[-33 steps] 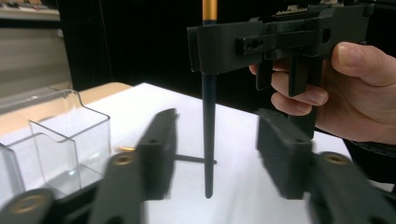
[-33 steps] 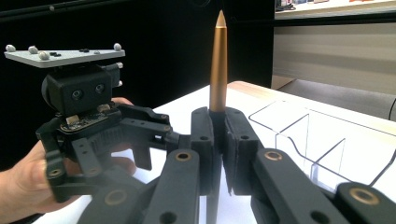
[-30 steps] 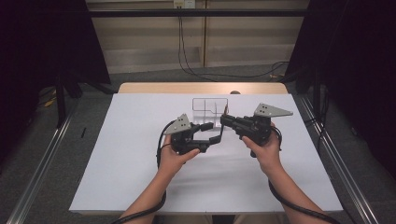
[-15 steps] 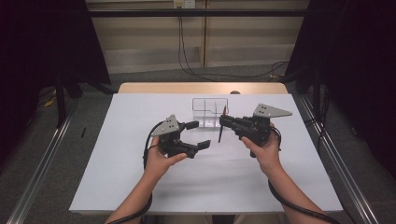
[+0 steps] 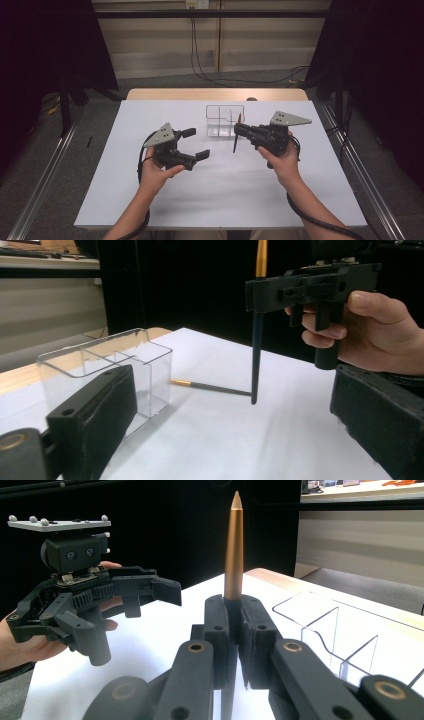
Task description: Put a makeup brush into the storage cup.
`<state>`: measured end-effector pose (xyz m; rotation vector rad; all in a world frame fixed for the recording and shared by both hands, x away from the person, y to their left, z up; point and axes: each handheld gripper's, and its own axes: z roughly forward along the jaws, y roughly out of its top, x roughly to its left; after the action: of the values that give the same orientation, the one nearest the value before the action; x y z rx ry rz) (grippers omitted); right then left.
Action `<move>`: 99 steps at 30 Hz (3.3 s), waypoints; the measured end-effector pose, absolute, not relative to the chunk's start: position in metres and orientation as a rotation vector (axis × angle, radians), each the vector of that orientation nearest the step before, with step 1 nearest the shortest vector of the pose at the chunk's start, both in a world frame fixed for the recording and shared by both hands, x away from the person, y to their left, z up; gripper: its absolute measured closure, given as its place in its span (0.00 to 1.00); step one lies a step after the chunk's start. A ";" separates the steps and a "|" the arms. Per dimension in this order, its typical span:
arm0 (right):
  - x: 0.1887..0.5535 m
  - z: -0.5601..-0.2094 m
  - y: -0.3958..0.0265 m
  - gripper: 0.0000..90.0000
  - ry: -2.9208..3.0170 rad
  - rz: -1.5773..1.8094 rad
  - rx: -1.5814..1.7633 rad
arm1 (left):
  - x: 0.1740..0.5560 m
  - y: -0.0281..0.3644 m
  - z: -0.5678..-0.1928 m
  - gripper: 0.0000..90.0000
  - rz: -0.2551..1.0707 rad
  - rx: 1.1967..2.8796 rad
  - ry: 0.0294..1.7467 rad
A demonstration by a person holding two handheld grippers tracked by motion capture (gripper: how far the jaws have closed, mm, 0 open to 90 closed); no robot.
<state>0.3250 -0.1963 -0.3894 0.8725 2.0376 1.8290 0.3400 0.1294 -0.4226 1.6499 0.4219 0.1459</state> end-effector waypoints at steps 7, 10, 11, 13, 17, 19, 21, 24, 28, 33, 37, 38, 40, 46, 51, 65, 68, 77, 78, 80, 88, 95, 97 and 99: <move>0.326 -0.389 -0.198 0.92 2.039 1.824 0.869 | 0.338 0.141 -0.425 0.00 0.132 1.657 0.442; 0.326 -0.389 -0.199 0.92 2.037 1.821 0.868 | 0.338 0.147 -0.426 0.00 0.137 1.651 0.452; 0.326 -0.389 -0.199 0.92 2.037 1.823 0.868 | 0.338 0.149 -0.426 0.00 0.141 1.649 0.449; 0.326 -0.389 -0.200 0.92 2.038 1.822 0.868 | 0.337 0.154 -0.425 0.00 0.155 1.652 0.455; 0.327 -0.389 -0.201 0.92 2.036 1.817 0.866 | 0.335 0.162 -0.425 0.00 0.167 1.664 0.454; 0.327 -0.390 -0.201 0.92 2.037 1.819 0.865 | 0.335 0.164 -0.424 0.00 0.170 1.670 0.452; 0.327 -0.390 -0.201 0.92 2.038 1.817 0.865 | 0.333 0.168 -0.424 0.00 0.176 1.678 0.451; 0.327 -0.390 -0.201 0.92 2.039 1.816 0.862 | 0.330 0.178 -0.422 0.00 0.206 1.674 0.461; 0.327 -0.390 -0.200 0.92 2.040 1.814 0.857 | 0.327 0.189 -0.420 0.00 0.225 1.670 0.464; 0.327 -0.391 -0.201 0.92 2.041 1.813 0.861 | 0.321 0.202 -0.422 0.00 0.246 1.683 0.478; 0.328 -0.392 -0.200 0.92 2.041 1.813 0.858 | 0.318 0.211 -0.423 0.00 0.259 1.676 0.490; 0.328 -0.392 -0.199 0.92 2.040 1.814 0.855 | 0.318 0.213 -0.423 0.00 0.262 1.675 0.490; 0.328 -0.391 -0.198 0.92 2.043 1.812 0.853 | 0.317 0.216 -0.423 0.00 0.273 1.683 0.490; 0.329 -0.390 -0.197 0.92 2.045 1.810 0.847 | 0.313 0.224 -0.424 0.00 0.286 1.679 0.498; 0.330 -0.390 -0.197 0.92 2.045 1.806 0.848 | 0.310 0.230 -0.427 0.00 0.307 1.683 0.515; 0.334 -0.394 -0.197 0.92 2.044 1.798 0.853 | 0.302 0.243 -0.428 0.00 0.342 1.691 0.530; 0.336 -0.392 -0.196 0.92 2.039 1.790 0.847 | 0.300 0.246 -0.429 0.00 0.345 1.697 0.533; 0.344 -0.387 -0.197 0.92 2.032 1.769 0.848 | 0.297 0.248 -0.429 0.00 0.355 1.709 0.535; 0.345 -0.387 -0.197 0.92 2.032 1.767 0.851 | 0.297 0.249 -0.429 0.00 0.353 1.710 0.535; 0.347 -0.387 -0.197 0.92 2.033 1.759 0.854 | 0.298 0.250 -0.429 0.00 0.360 1.712 0.531; 0.357 -0.383 -0.194 0.92 2.030 1.731 0.847 | 0.298 0.249 -0.429 0.00 0.350 1.715 0.523; 0.366 -0.376 -0.192 0.92 2.015 1.713 0.847 | 0.298 0.251 -0.429 0.00 0.357 1.709 0.530; 0.368 -0.375 -0.191 0.92 2.012 1.709 0.846 | 0.298 0.251 -0.429 0.00 0.356 1.710 0.529; 0.373 -0.373 -0.191 0.92 2.011 1.696 0.850 | 0.298 0.251 -0.429 0.00 0.359 1.707 0.526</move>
<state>0.3726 -0.1907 -0.3726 0.8498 2.0109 1.6958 0.2976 0.2510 -0.4292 1.7075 0.5261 0.3590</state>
